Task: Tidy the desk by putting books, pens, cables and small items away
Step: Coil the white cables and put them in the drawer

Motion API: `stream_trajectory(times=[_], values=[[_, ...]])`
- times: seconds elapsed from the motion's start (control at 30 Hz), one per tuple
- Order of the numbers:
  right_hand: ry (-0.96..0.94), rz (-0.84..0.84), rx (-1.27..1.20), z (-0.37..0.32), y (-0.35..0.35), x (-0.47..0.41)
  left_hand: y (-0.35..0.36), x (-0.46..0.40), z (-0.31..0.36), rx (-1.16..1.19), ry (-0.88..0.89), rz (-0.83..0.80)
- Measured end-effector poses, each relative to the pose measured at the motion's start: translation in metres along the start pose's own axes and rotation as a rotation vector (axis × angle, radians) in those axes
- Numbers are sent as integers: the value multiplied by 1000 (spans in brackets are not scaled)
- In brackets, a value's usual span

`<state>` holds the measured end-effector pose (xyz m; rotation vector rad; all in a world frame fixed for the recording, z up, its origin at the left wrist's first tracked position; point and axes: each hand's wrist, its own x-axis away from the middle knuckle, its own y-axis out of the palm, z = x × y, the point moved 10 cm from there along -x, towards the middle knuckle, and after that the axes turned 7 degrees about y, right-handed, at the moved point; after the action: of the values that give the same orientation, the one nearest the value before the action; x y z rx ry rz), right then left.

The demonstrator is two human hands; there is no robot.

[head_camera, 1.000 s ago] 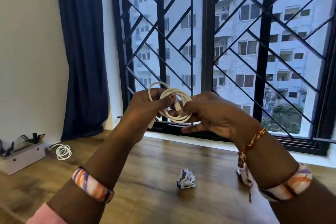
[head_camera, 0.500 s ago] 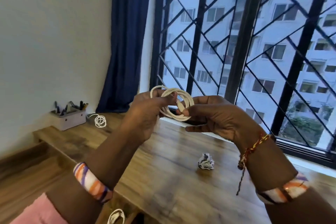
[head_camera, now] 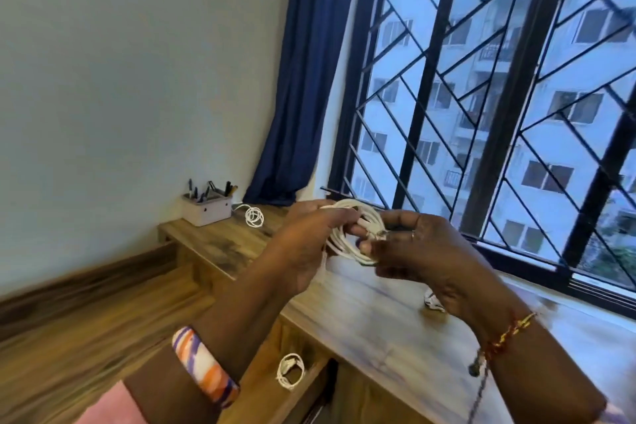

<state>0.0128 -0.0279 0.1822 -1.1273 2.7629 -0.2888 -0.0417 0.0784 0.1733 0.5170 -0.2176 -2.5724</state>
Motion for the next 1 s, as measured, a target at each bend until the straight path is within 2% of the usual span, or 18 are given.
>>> stream_trajectory(times=[0.13, 0.23, 0.3, 0.4, 0.5, 0.67, 0.73, 0.8, 0.93, 1.0], values=[[-353, 122, 167, -38, 0, 25, -8, 6, 7, -154, 25, 61], [-455, 205, 219, -43, -7, 37, 5, 10, 7, -187, 27, 4], [-463, 226, 176, -43, -14, 41, 16, 14, 6, -201, 22, -70], [-335, 247, -85, -34, -32, 40, 36, 22, 6, -231, 31, -206], [-237, 305, -222, -29, -48, 36, 41, 19, 8, -352, 98, -183], [-174, 490, -360, -24, -76, 25, 56, 16, 23, -708, 432, -83], [-103, 457, -387, -16, -75, 15, 61, 14, 31, -876, 546, 7], [-33, 362, -444, -9, -68, 5, 72, 13, 41, -915, 671, 48], [45, 296, -449, -9, -79, -9, 115, 19, 61, -1068, 1110, -43], [76, 317, -411, -7, -97, -16, 127, 8, 59, -1135, 1209, -41]])
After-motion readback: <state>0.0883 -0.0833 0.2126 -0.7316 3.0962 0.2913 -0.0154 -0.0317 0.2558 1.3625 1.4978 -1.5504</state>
